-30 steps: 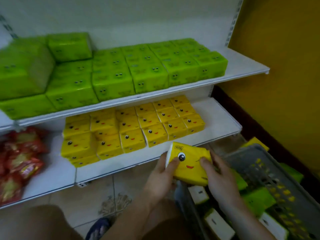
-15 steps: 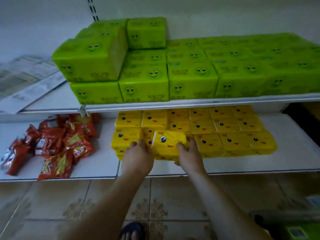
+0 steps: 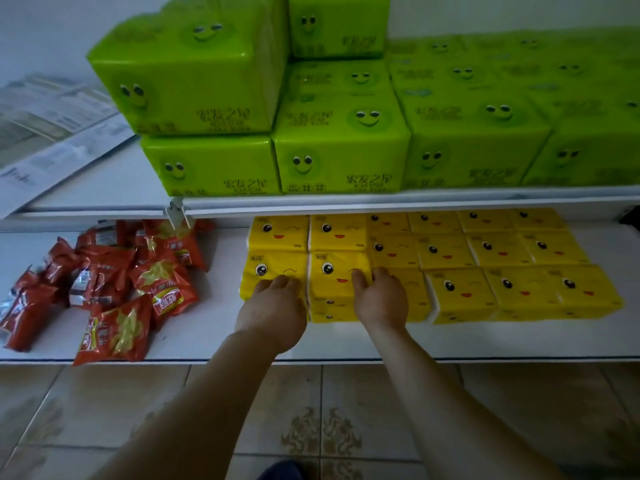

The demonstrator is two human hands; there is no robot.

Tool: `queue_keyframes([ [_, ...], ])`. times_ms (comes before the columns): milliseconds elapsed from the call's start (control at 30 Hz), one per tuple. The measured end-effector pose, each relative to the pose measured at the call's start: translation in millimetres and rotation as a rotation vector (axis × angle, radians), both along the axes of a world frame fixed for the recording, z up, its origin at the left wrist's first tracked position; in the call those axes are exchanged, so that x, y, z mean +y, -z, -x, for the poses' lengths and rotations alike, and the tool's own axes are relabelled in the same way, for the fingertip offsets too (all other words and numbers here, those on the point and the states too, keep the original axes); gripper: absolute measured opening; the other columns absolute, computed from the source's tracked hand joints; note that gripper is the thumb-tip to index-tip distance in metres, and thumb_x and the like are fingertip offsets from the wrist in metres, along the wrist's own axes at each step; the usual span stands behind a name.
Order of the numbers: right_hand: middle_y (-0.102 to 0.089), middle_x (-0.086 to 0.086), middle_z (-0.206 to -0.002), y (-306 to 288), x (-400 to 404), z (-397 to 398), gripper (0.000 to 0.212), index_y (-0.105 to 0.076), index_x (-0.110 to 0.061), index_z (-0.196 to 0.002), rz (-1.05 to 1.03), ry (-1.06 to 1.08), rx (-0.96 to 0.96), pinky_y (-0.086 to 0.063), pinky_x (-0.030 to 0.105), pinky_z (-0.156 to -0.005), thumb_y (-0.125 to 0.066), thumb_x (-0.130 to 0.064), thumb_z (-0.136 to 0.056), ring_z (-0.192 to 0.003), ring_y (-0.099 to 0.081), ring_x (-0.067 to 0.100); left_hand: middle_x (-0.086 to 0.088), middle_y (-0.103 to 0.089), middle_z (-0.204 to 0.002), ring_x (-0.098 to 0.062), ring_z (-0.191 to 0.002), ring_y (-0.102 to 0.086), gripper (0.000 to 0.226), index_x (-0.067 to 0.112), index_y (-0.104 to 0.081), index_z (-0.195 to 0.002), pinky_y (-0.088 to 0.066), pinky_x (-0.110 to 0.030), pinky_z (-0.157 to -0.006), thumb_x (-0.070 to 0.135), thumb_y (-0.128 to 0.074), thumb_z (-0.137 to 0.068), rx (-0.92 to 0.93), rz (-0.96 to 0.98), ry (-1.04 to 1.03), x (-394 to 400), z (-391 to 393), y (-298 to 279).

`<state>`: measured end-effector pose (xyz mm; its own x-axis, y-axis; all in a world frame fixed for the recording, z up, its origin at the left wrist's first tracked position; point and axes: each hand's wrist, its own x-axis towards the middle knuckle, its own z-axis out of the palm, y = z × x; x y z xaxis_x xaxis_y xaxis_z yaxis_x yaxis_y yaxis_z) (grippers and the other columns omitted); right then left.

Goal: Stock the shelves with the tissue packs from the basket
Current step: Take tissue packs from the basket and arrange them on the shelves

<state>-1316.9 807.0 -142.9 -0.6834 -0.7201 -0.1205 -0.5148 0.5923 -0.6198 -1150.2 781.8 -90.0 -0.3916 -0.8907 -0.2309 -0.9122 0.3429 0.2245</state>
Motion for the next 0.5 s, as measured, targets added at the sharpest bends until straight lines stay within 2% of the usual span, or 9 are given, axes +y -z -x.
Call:
queue_keyframes([
  [67,-0.067,0.013,-0.093,-8,7,12,0.043,-0.064,-0.01,-0.093,0.025,-0.071,-0.016,-0.038,0.031,-0.065,-0.041,-0.045,-0.1,-0.091,-0.063,0.033,-0.002,-0.05,-0.137,-0.028,-0.127,-0.042,0.036,0.02,-0.049,-0.133,-0.047,-0.044,-0.097,0.031,-0.041,-0.099,0.002,0.011,-0.022,0,6,-9],
  [200,-0.071,0.005,-0.093,-47,42,37,0.032,-0.07,-0.02,-0.109,0.145,-0.122,-0.039,-0.039,0.028,-0.066,-0.045,-0.038,-0.099,-0.089,-0.064,0.027,-0.009,-0.053,-0.133,-0.031,-0.121,-0.049,0.04,0.018,-0.049,-0.136,-0.05,-0.043,-0.092,0.034,-0.042,-0.099,0.086,0.072,0.018,16,40,-33],
  [300,-0.072,-0.002,-0.099,-83,92,65,0.026,-0.071,-0.025,-0.11,0.21,-0.137,-0.104,-0.044,0.026,-0.074,-0.051,-0.036,-0.097,-0.092,-0.064,0.018,-0.009,-0.064,-0.117,-0.03,-0.106,-0.059,0.033,0.018,-0.058,-0.12,-0.052,-0.04,-0.081,0.036,-0.044,-0.098,0.255,0.075,0.083,44,80,-54],
  [367,-0.073,-0.007,-0.095,-104,134,92,0.02,-0.072,-0.029,-0.101,0.245,-0.127,-0.178,-0.054,0.032,-0.081,-0.054,-0.036,-0.095,-0.089,-0.066,0.014,-0.006,-0.069,-0.104,-0.029,-0.094,-0.062,0.026,0.019,-0.061,-0.109,-0.052,-0.037,-0.072,0.037,-0.046,-0.097,0.381,0.04,0.14,74,111,-69],
  [433,-0.073,-0.009,-0.09,-121,183,120,0.017,-0.071,-0.03,-0.094,0.214,-0.111,-0.207,-0.056,0.04,-0.083,-0.055,-0.036,-0.093,-0.087,-0.068,0.013,-0.002,-0.071,-0.096,-0.027,-0.089,-0.064,0.022,0.022,-0.063,-0.104,-0.051,-0.034,-0.069,0.037,-0.049,-0.096,0.49,-0.018,0.203,113,141,-82],
  [500,-0.073,-0.01,-0.093,-134,238,147,0.018,-0.072,-0.028,-0.097,0.13,-0.09,-0.149,-0.053,0.033,-0.084,-0.056,-0.035,-0.094,-0.089,-0.066,0.011,0.001,-0.07,-0.088,-0.023,-0.084,-0.065,0.02,0.024,-0.065,-0.099,-0.052,-0.035,-0.069,0.039,-0.051,-0.095,0.586,-0.106,0.318,157,172,-90],
])
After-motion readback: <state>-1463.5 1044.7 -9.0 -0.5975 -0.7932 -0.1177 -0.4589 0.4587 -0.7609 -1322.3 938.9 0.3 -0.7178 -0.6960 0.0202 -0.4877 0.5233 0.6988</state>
